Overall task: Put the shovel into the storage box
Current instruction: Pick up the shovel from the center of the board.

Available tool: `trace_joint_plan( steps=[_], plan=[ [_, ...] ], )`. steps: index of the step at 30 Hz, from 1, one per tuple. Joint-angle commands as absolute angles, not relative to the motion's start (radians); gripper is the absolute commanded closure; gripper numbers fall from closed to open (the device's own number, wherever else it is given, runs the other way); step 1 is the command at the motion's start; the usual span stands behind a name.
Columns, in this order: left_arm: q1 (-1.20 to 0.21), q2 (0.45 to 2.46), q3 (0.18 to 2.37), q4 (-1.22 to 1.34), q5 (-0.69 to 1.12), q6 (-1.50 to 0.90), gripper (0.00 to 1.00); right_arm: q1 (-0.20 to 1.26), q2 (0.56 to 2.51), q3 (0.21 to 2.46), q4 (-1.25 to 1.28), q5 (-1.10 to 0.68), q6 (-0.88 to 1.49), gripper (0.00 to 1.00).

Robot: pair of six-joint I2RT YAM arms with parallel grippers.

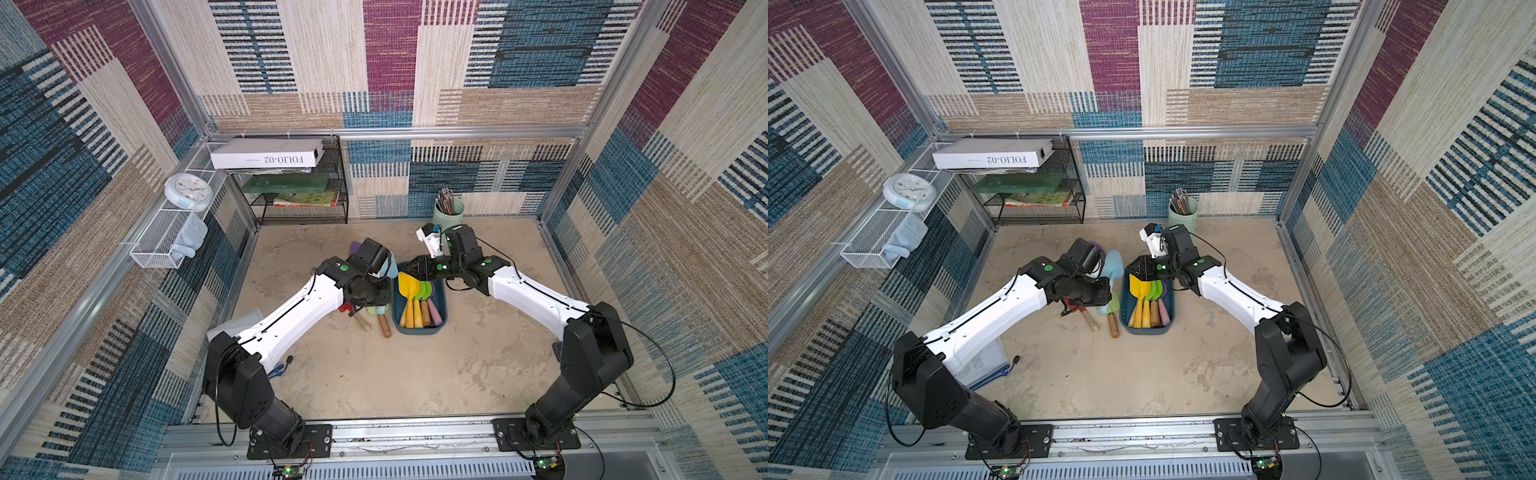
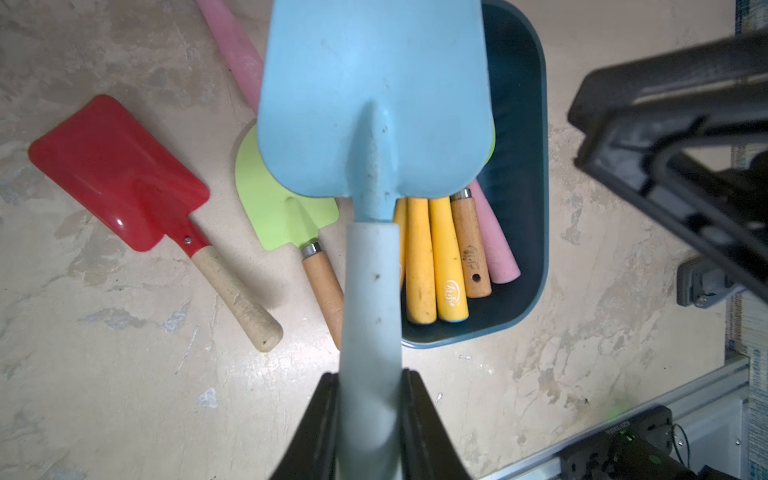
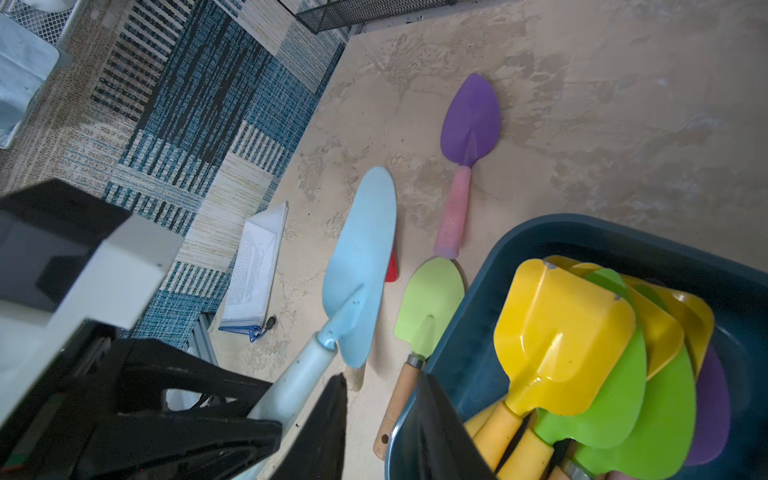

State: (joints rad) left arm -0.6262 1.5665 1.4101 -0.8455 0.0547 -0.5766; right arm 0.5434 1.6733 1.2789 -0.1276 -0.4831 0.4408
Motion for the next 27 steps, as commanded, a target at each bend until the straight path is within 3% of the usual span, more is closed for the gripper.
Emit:
trace_joint_plan(
  steps=[1, 13, 24, 27],
  plan=[
    [-0.638, 1.576, 1.423, -0.81, 0.052, -0.59, 0.93, 0.546, 1.688, 1.289, -0.096, -0.496, 0.451, 0.68],
    [-0.67, 1.596, 1.453, -0.803, 0.051, -0.601, 0.93, 0.546, 1.734, 1.312, -0.089, -0.505, 0.457, 0.71],
    [-0.693, 1.595, 1.468, -0.802, 0.046, -0.612, 0.92, 0.549, 1.746, 1.315, -0.084, -0.489, 0.463, 0.88],
    [-0.698, 1.595, 1.468, -0.798, 0.048, -0.612, 0.87, 0.549, 1.741, 1.311, -0.086, -0.479, 0.46, 0.93]
  ],
)
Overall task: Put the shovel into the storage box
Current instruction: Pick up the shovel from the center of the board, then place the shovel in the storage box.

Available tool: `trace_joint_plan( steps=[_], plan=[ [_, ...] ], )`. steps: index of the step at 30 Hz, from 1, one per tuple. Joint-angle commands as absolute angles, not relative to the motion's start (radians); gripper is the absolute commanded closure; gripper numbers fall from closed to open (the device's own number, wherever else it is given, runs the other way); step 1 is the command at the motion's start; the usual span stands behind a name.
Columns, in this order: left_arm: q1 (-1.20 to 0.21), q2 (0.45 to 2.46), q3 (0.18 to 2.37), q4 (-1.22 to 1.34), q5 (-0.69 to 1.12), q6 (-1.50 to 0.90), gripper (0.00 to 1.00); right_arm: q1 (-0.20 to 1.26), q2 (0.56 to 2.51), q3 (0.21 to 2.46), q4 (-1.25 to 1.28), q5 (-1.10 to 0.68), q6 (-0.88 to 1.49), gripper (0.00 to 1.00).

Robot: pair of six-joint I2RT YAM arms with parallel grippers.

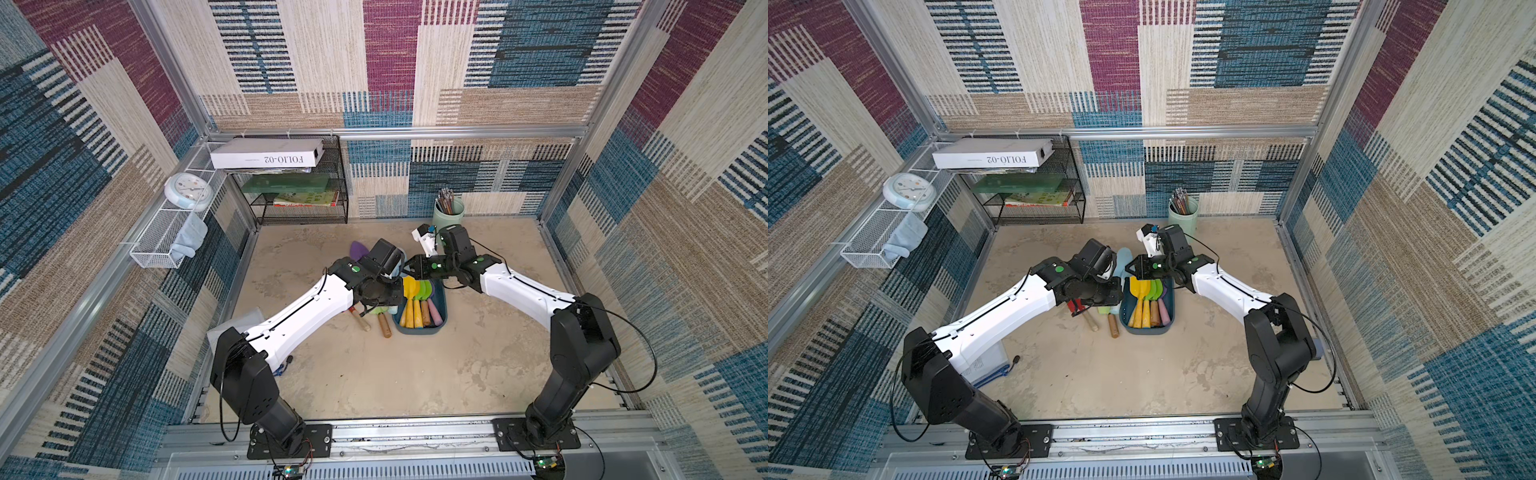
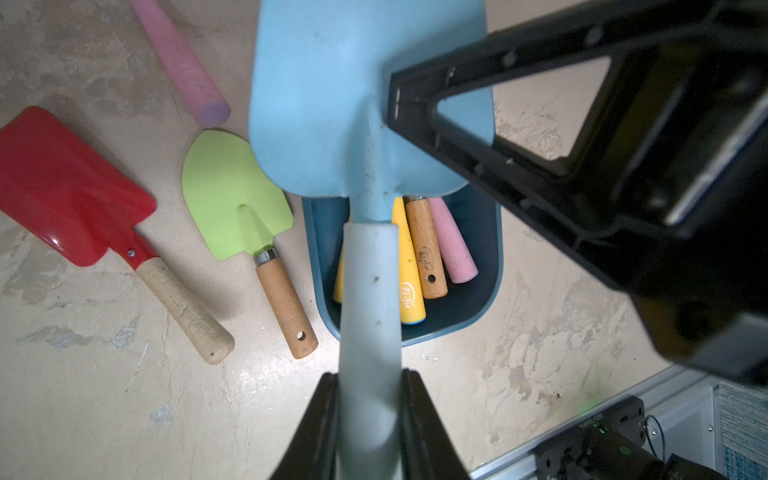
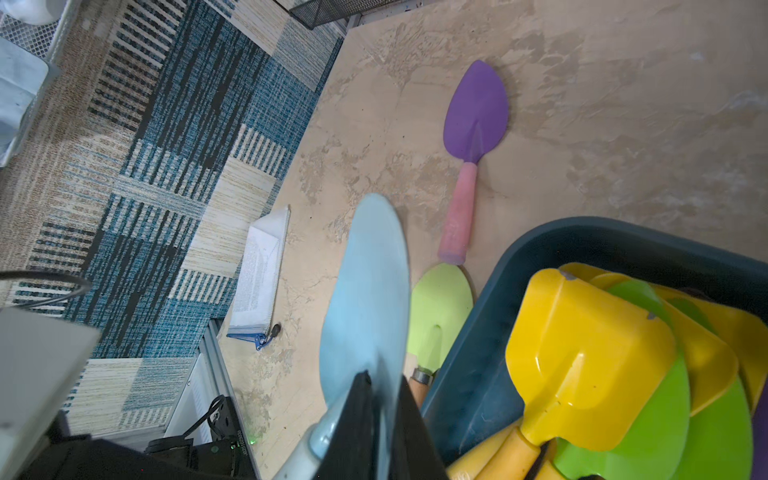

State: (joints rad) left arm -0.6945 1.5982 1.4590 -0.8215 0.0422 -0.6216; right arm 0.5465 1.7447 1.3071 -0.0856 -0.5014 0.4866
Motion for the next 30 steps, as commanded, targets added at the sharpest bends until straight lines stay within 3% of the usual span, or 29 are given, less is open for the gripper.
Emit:
trace_joint_plan(
  steps=[1, 7, 9, 20, 30],
  plan=[
    [-0.698, 1.595, 1.47, -0.799, 0.049, -0.612, 0.81, 0.549, 1.74, 1.31, -0.086, -0.476, 0.459, 0.95],
    [-0.702, 1.578, 1.467, -0.796, 0.039, -0.615, 0.32, 0.548, 1.736, 1.307, -0.091, -0.466, 0.456, 1.0],
    [-0.703, 1.57, 1.462, -0.797, 0.036, -0.614, 0.24, 0.548, 1.736, 1.309, -0.092, -0.461, 0.454, 1.0],
    [-0.705, 1.515, 1.45, -0.797, 0.035, -0.61, 0.19, 0.533, 1.744, 1.315, -0.127, -0.423, 0.422, 1.0],
    [-0.705, 1.397, 1.361, -0.729, 0.001, -0.598, 0.11, 0.432, 1.726, 1.239, -0.133, -0.46, 0.365, 1.0]
  ],
)
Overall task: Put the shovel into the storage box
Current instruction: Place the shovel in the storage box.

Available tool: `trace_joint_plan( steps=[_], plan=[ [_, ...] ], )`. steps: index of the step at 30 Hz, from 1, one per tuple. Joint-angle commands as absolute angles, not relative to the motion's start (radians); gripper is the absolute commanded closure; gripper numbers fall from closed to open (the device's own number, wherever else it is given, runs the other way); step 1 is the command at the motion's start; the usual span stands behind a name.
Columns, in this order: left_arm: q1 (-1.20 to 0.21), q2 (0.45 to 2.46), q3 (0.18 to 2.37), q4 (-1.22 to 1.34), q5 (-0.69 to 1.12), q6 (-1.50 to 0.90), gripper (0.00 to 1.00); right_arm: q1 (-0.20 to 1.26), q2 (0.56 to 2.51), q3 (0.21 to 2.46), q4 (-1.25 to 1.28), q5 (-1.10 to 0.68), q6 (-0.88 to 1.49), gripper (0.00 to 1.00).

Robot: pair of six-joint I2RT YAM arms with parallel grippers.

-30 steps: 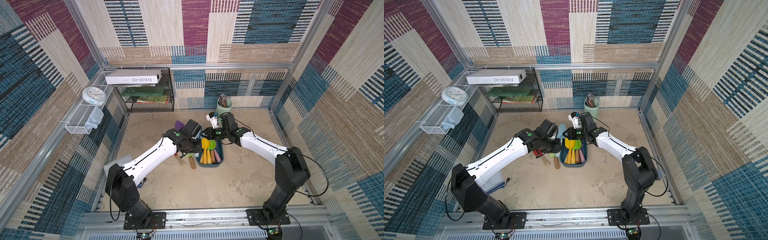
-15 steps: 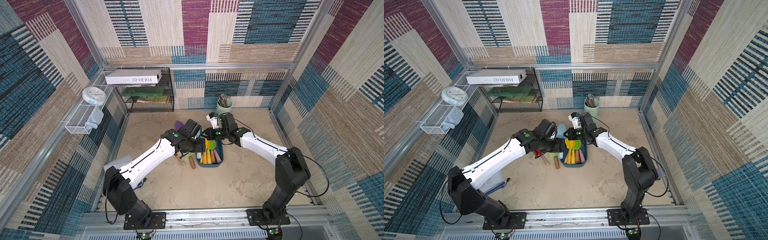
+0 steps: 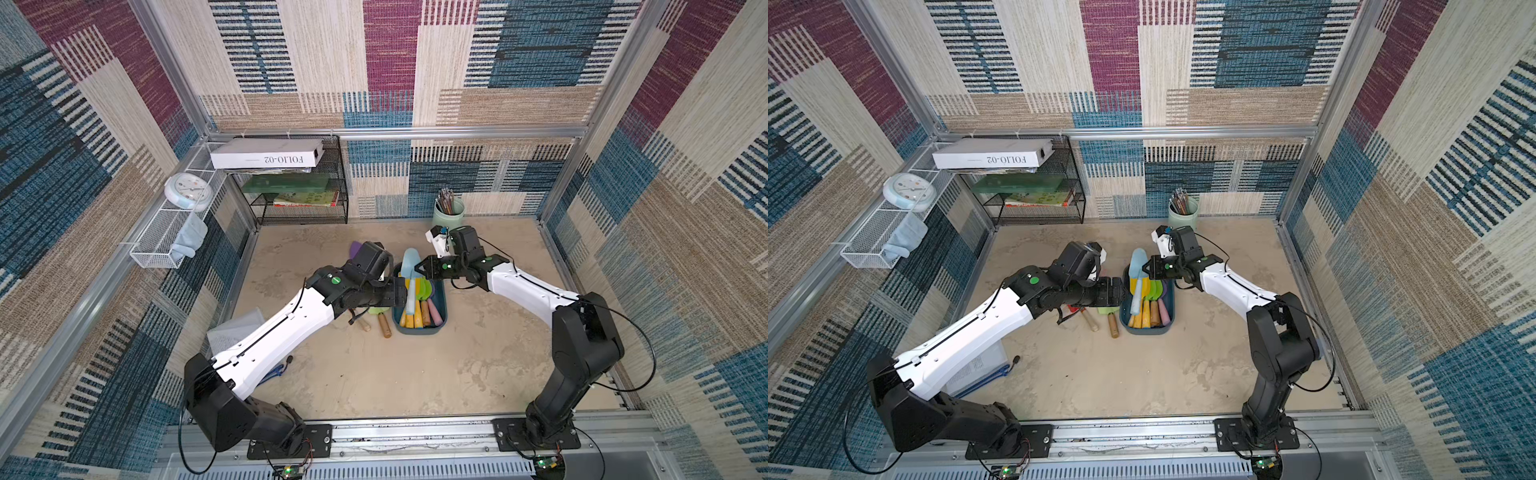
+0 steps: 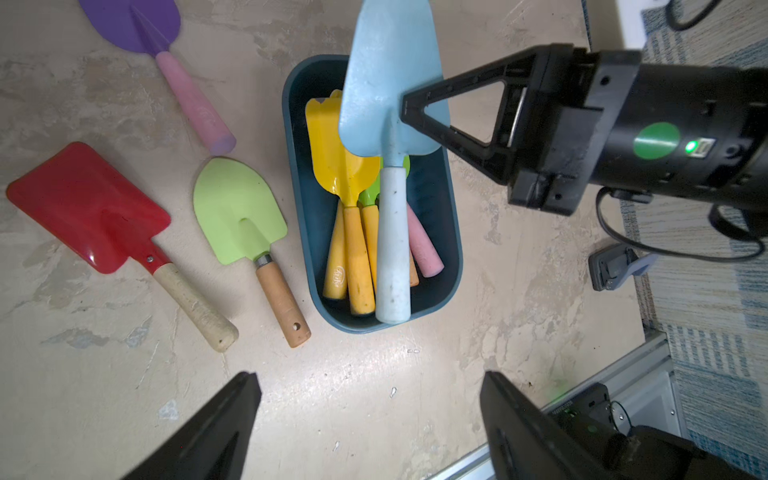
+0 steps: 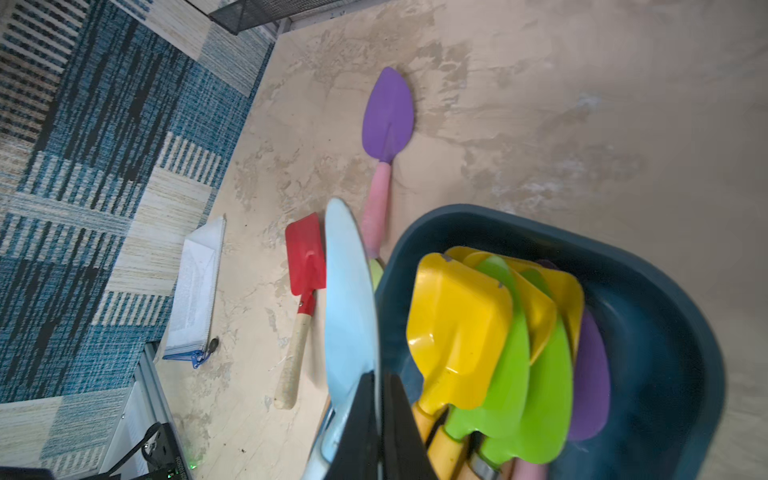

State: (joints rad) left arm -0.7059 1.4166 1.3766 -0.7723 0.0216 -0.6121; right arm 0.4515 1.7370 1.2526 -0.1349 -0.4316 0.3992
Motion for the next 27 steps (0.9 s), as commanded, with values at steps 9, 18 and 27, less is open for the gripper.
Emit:
trace_joint_plan(
  steps=[9, 18, 27],
  plan=[
    [-0.706, 1.382, 1.333, -0.693, 0.03, -0.598, 0.11, 0.369, 1.738, 1.184, -0.146, -0.524, 0.282, 1.0],
    [-0.706, 1.379, 1.327, -0.687, 0.027, -0.597, 0.11, 0.344, 1.772, 1.193, -0.2, -0.523, 0.199, 1.0],
    [-0.705, 1.389, 1.332, -0.688, 0.025, -0.593, 0.11, 0.326, 1.807, 1.201, -0.209, -0.506, 0.172, 1.0]
  ],
)
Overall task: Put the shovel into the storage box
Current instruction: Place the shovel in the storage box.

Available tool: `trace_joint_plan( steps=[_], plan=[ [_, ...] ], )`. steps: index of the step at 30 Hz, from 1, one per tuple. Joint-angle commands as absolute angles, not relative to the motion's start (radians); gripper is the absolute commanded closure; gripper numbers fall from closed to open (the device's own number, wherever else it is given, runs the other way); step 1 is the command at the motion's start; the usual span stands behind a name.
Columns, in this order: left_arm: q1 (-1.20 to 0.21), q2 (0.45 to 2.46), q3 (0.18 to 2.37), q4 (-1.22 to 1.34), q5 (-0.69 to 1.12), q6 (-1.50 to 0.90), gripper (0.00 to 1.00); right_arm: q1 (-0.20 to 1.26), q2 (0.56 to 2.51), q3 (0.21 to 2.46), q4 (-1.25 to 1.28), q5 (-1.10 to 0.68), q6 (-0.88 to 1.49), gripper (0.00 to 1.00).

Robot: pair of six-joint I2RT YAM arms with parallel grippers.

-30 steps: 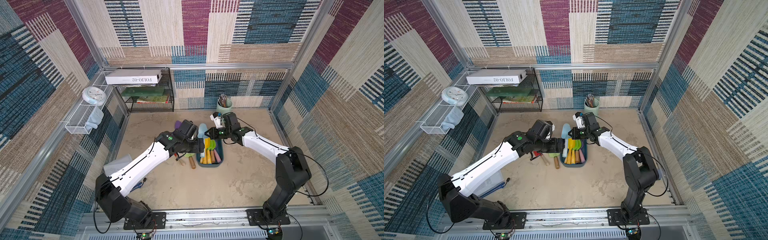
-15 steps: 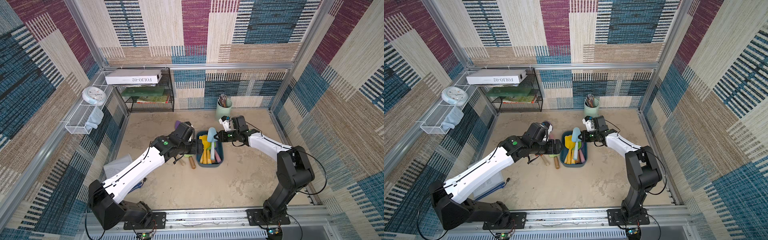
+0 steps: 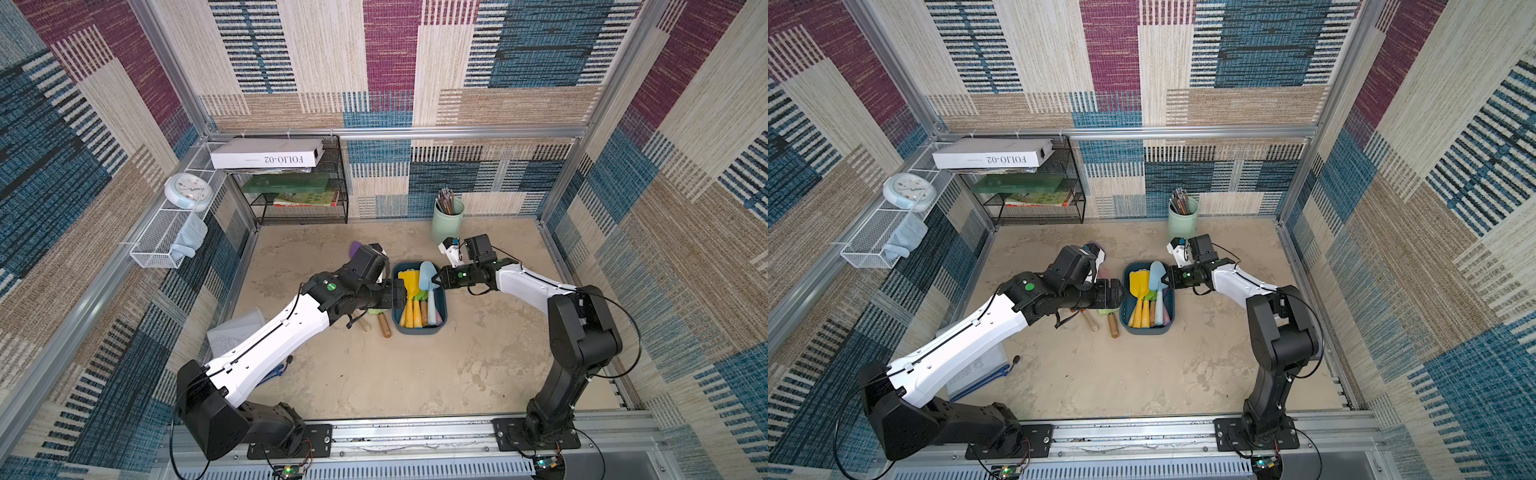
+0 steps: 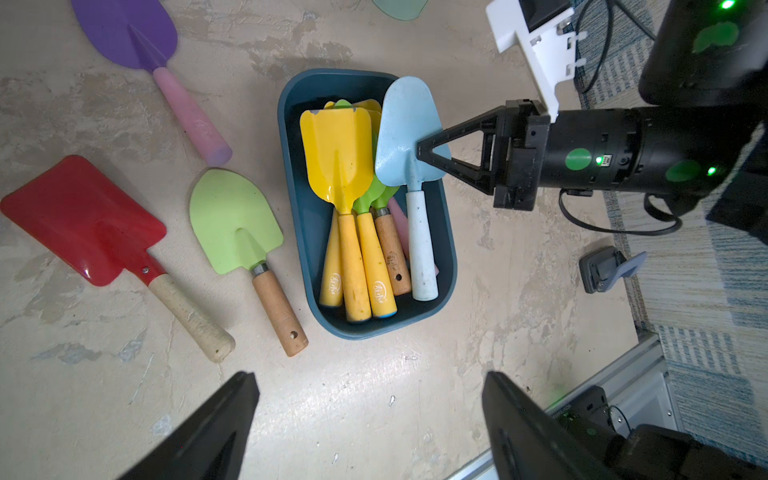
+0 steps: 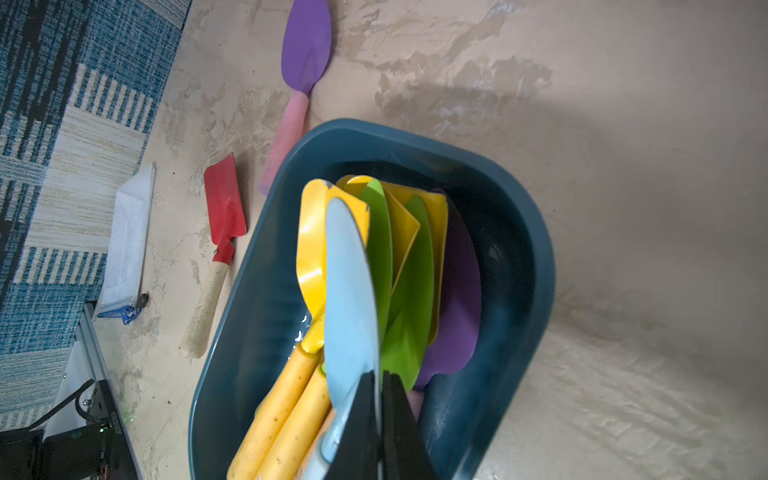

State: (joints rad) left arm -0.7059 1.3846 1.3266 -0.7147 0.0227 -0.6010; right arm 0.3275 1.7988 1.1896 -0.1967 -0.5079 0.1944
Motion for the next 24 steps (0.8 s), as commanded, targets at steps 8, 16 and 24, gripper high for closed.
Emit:
trace_joint_plan(
  steps=[8, 16, 24],
  plan=[
    [-0.706, 1.403, 1.34, -0.691, 0.028, -0.588, 0.11, 0.325, 1.841, 1.206, -0.211, -0.495, 0.173, 1.0],
    [-0.704, 1.417, 1.348, -0.689, 0.043, -0.589, 0.11, 0.325, 1.837, 1.187, -0.208, -0.488, 0.185, 0.79],
    [-0.706, 1.419, 1.353, -0.694, 0.051, -0.591, 0.11, 0.326, 1.816, 1.196, -0.228, -0.466, 0.187, 0.69]
  ],
)
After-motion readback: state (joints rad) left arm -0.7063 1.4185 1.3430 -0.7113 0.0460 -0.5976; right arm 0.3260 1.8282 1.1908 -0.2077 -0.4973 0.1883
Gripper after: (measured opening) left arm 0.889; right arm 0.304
